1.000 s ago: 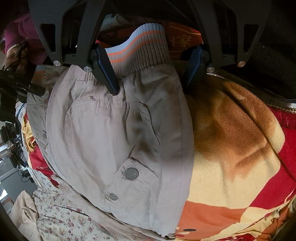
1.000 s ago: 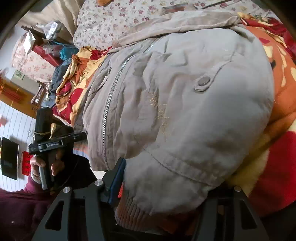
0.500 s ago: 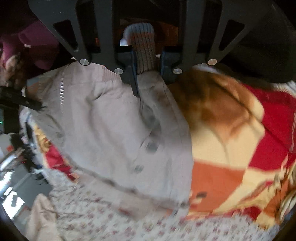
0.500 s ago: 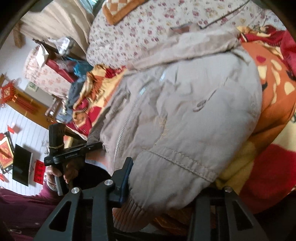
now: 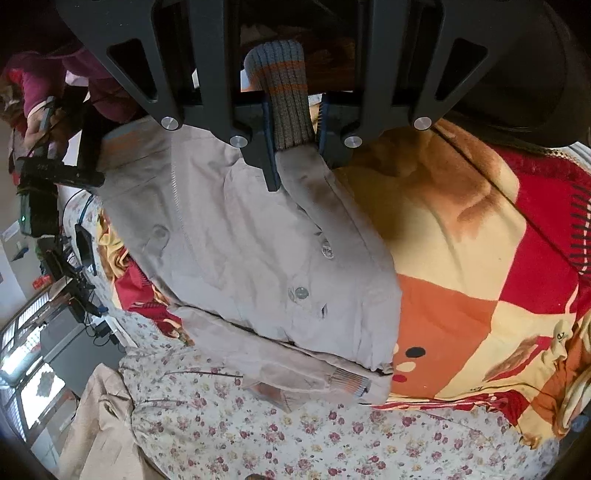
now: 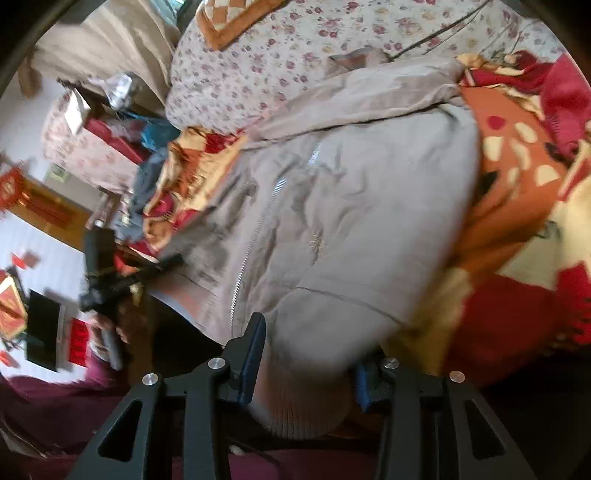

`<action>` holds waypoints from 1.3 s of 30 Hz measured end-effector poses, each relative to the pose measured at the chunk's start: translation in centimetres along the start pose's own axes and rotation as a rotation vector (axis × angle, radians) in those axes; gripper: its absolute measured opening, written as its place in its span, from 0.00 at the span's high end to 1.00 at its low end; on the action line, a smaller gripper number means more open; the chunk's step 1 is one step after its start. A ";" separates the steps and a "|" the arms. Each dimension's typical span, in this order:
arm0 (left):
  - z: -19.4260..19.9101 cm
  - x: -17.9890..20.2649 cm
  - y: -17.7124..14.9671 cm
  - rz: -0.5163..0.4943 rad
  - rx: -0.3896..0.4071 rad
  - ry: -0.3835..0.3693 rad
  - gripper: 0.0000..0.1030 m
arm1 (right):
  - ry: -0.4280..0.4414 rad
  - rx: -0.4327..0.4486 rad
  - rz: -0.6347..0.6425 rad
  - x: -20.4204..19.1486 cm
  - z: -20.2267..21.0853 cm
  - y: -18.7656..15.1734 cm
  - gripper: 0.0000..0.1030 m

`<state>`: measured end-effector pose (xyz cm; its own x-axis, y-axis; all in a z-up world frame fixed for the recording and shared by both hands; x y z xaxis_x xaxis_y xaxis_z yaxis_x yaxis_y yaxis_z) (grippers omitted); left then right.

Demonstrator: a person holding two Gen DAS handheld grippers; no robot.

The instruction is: Fold large clothes

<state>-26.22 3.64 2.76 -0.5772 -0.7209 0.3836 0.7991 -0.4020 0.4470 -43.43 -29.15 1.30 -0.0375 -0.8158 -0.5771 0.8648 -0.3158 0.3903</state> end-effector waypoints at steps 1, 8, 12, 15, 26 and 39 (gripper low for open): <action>0.1 -0.1 0.0 0.005 0.001 -0.001 0.84 | -0.015 0.005 -0.003 0.3 0.2 -0.1 0.59; 0.3 0.2 0.1 0.002 0.005 0.001 0.84 | -0.137 0.001 -0.012 2.8 -1.9 0.3 0.53; 1.5 0.2 0.5 0.012 0.021 -0.008 0.84 | -0.077 0.028 0.068 0.3 -2.4 0.5 0.53; 1.1 -0.2 0.8 0.030 0.017 -0.019 0.84 | -0.021 0.072 0.164 -2.4 -1.5 1.1 0.53; -3.9 -1.6 -1.5 0.048 -0.108 0.056 0.80 | -0.044 -0.047 0.020 1.5 -5.9 -1.0 0.52; 1.0 0.3 4.1 0.019 0.049 -0.055 0.85 | 0.088 0.088 0.069 -0.7 -2.3 2.4 0.88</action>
Point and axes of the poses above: each gripper's, at about its wrist camera, not at the fingertips, and z roughly against the way its jaws point, x to its right, y to its top, the point moved 4 cm from there along -z, roughly the way its jaws point, and after that the axes turned 2 degrees about -x, right-handed, at the moved point
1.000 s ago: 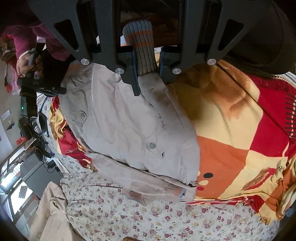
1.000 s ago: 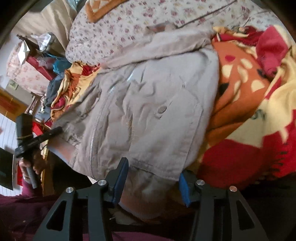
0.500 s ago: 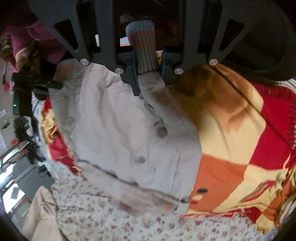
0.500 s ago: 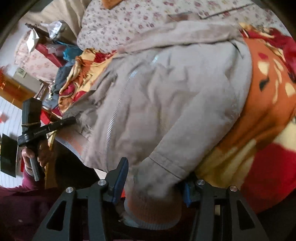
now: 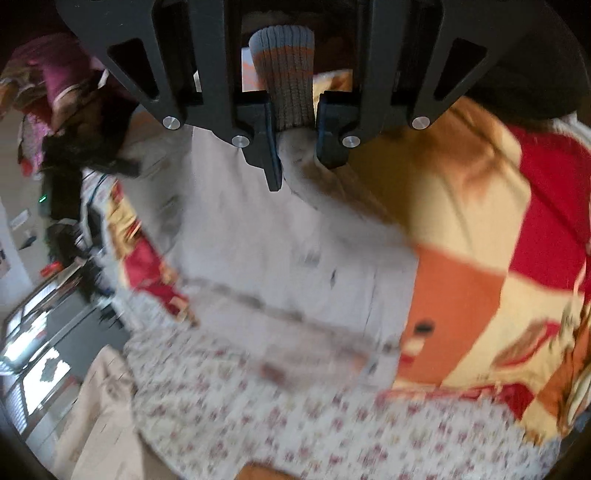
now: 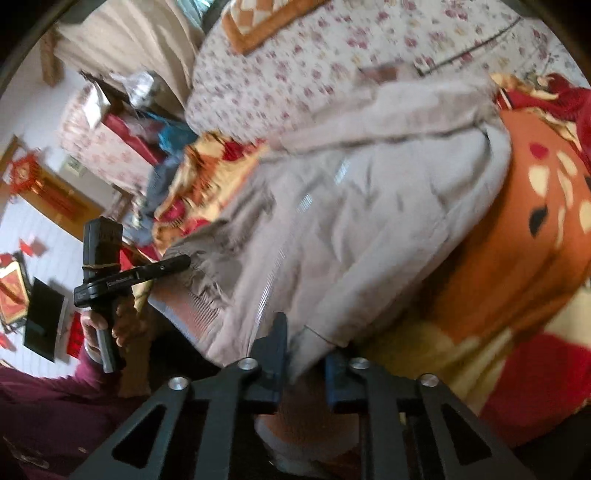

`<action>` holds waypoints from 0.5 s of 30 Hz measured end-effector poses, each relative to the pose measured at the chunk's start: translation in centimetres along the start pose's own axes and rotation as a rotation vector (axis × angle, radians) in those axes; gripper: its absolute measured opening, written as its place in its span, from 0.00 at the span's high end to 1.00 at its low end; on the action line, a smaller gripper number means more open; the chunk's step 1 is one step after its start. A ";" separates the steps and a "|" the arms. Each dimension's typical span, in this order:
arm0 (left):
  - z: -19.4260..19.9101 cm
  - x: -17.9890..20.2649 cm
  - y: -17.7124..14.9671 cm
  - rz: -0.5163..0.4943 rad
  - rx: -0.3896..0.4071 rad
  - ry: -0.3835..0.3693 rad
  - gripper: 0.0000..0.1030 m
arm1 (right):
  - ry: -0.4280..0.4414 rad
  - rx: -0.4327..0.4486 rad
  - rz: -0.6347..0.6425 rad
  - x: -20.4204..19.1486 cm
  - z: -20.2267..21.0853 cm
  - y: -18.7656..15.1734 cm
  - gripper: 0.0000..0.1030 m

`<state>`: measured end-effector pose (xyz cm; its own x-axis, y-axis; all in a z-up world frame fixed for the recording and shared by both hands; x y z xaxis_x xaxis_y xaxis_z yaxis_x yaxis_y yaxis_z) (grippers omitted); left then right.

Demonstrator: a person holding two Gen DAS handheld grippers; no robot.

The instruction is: Fold large clothes

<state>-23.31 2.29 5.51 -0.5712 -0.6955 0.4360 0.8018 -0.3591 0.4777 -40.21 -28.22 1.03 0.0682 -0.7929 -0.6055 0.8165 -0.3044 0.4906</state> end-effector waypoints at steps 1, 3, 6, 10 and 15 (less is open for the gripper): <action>0.3 0.1 0.8 -0.002 0.015 -0.002 0.86 | 0.004 0.014 0.004 -0.1 0.2 0.5 0.89; 0.6 0.1 2.1 -0.002 0.038 0.011 0.86 | 0.005 0.033 0.016 -0.5 0.3 1.2 0.91; 1.0 0.1 3.8 -0.003 0.068 0.016 0.86 | 0.014 0.064 0.033 -1.2 0.9 2.1 0.92; 1.6 -0.9 6.8 0.035 0.130 0.012 0.86 | 0.012 0.146 0.032 -1.5 2.3 4.3 0.93; 2.4 -1.5 11.8 0.053 0.222 0.033 0.86 | -0.006 0.328 -0.027 0.2 5.6 9.0 0.93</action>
Point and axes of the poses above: each gripper's, at about its wrist camera, not at the fingertips, and z roughly against the way its jaws point, x to its right, y to its top, the point moved 4 cm from there along -z, roughly the way its jaws point, and after that the axes turned 2 degrees about -x, right-handed, at the moved point
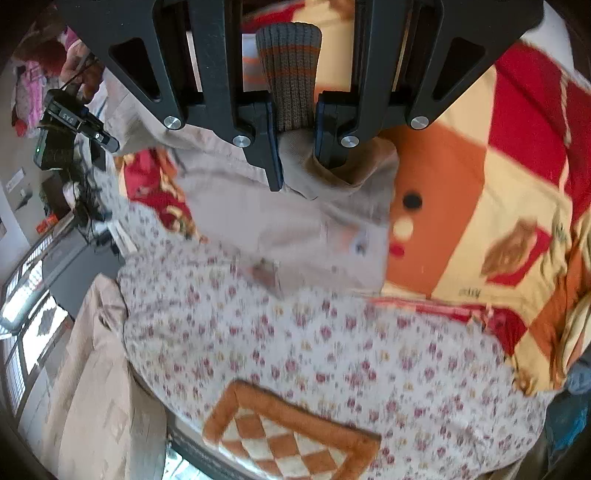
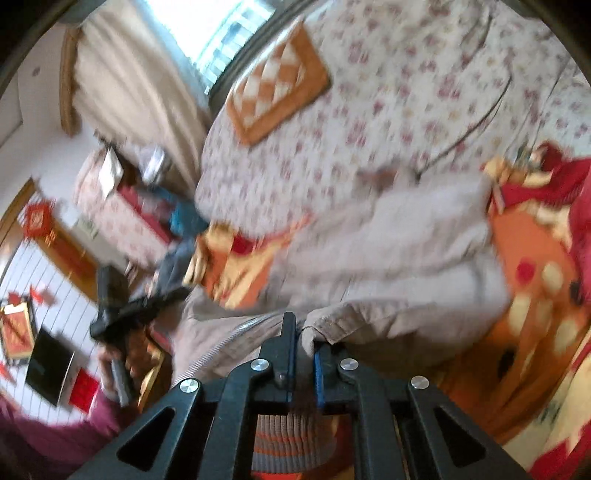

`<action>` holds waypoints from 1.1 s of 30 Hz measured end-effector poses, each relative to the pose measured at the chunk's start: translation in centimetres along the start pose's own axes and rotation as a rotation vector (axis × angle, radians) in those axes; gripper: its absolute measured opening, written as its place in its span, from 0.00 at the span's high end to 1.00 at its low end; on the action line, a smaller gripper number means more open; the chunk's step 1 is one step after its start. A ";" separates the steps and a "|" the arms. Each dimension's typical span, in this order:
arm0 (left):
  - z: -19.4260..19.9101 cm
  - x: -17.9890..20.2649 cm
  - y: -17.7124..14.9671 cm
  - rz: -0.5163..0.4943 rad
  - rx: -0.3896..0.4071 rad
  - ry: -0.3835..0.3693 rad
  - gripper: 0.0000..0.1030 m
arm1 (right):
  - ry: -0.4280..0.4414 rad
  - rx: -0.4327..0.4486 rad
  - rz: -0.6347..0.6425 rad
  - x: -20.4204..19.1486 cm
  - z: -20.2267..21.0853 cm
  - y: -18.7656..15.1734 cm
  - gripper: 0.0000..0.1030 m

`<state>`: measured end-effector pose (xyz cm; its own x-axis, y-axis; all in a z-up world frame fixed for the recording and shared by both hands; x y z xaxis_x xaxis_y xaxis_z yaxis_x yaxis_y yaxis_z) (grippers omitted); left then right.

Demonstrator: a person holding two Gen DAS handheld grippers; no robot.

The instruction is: Fold large clothes

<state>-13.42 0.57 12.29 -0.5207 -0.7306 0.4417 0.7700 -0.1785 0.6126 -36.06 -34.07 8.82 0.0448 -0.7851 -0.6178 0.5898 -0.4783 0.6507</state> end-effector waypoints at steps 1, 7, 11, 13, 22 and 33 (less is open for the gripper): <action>-0.4 0.0 1.1 0.004 0.013 0.007 0.86 | -0.010 0.015 -0.004 0.1 -0.3 1.0 0.93; -5.7 -0.5 7.1 0.020 0.032 0.088 0.86 | -0.137 0.085 -0.044 3.7 -2.6 7.9 0.93; -11.2 -1.3 10.1 0.048 0.000 0.126 0.86 | -0.225 0.081 -0.089 7.2 -5.4 11.5 0.94; -13.5 -1.4 11.2 0.045 -0.010 0.149 0.86 | -0.279 0.068 -0.092 8.8 -7.3 12.8 0.94; -23.1 -5.1 13.1 0.086 -0.062 0.227 0.85 | -0.373 0.037 -0.221 17.1 -13.4 16.1 0.94; -18.4 -6.0 13.4 0.153 -0.025 0.095 0.28 | -0.389 0.099 -0.128 14.1 -10.1 15.0 0.49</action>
Point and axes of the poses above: each gripper's, at about its wrist camera, not at the fingertips, and z roughly against the way its jaws point, x to its right, y to its top, the point moved 4 cm from there along -z, roughly the way its jaws point, and after that the axes turned 2 degrees about -x, right-handed, at the moved point
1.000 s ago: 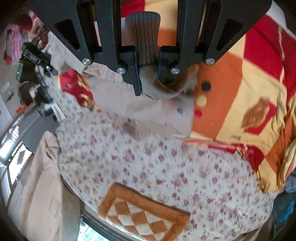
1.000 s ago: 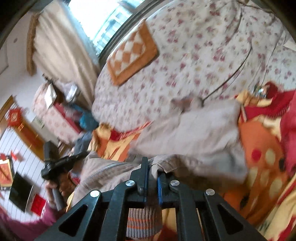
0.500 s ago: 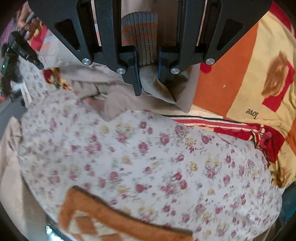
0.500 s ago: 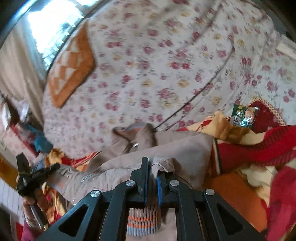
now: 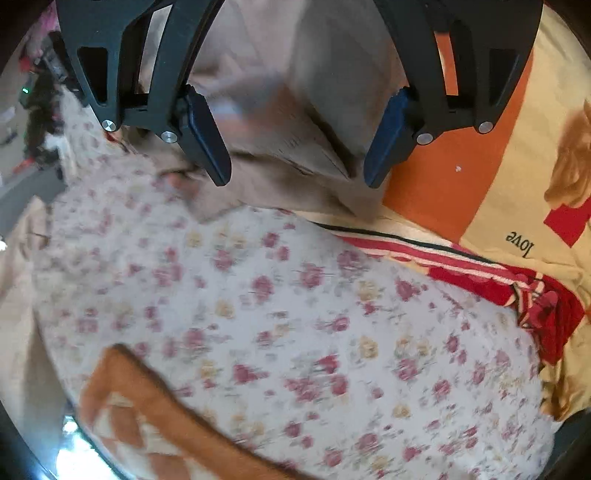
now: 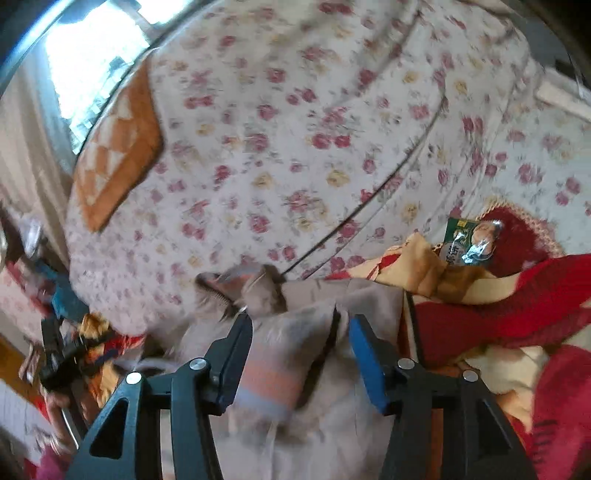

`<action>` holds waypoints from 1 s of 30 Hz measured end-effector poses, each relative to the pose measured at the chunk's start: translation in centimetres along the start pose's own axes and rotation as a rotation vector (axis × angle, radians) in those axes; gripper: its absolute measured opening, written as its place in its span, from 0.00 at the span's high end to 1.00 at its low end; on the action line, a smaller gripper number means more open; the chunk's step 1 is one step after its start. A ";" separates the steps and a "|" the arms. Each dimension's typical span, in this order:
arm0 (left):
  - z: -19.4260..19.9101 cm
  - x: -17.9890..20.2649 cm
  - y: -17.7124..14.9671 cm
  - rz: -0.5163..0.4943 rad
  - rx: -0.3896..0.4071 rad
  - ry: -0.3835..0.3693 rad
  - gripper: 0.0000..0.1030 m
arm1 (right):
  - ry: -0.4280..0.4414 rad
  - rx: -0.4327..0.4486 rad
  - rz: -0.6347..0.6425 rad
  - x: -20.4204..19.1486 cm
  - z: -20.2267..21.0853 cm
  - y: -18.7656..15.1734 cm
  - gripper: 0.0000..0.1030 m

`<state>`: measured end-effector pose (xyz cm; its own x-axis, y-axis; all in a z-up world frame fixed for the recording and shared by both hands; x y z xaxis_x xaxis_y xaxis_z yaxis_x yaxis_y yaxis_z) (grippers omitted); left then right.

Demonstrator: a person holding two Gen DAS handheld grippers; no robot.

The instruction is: Fold large clothes

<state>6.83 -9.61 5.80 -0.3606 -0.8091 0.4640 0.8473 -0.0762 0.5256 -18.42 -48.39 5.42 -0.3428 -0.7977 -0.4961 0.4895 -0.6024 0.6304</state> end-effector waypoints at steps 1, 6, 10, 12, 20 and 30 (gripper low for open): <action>0.6 0.3 -0.5 -0.026 0.001 0.003 0.28 | 0.029 -0.028 0.016 -0.6 0.5 -0.7 0.49; -0.3 2.1 -4.1 -0.159 -0.049 0.057 0.27 | 0.066 -0.206 0.139 -3.5 -1.8 -4.6 0.49; -5.4 2.6 -5.3 -0.212 -0.149 0.182 0.28 | -0.028 -0.264 0.233 -5.1 -6.9 -4.9 0.49; -7.5 2.2 -4.2 -0.199 -0.149 0.242 0.28 | -0.093 -0.235 0.208 -4.7 -9.6 -2.8 0.49; -5.5 0.0 -1.7 -0.009 -0.112 0.130 0.28 | -0.046 -0.212 0.118 -5.3 -10.6 -1.3 0.33; -2.4 0.7 -6.0 -0.153 -0.102 0.166 0.28 | -0.222 -0.286 0.451 -11.0 -18.5 -4.7 0.89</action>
<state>2.38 -11.09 1.27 -0.4260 -0.8676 0.2564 0.8257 -0.2571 0.5021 -2.14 -36.28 -3.12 -0.1952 -0.9790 -0.0593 0.8130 -0.1954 0.5485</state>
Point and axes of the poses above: each gripper's, at about its wrist camera, not at the fingertips, and z roughly against the way its jaws point, x to its right, y to its top, the point moved 4 cm from there along -z, roughly the way its jaws point, and after that the axes turned 2 degrees about -x, right-handed, at the moved point
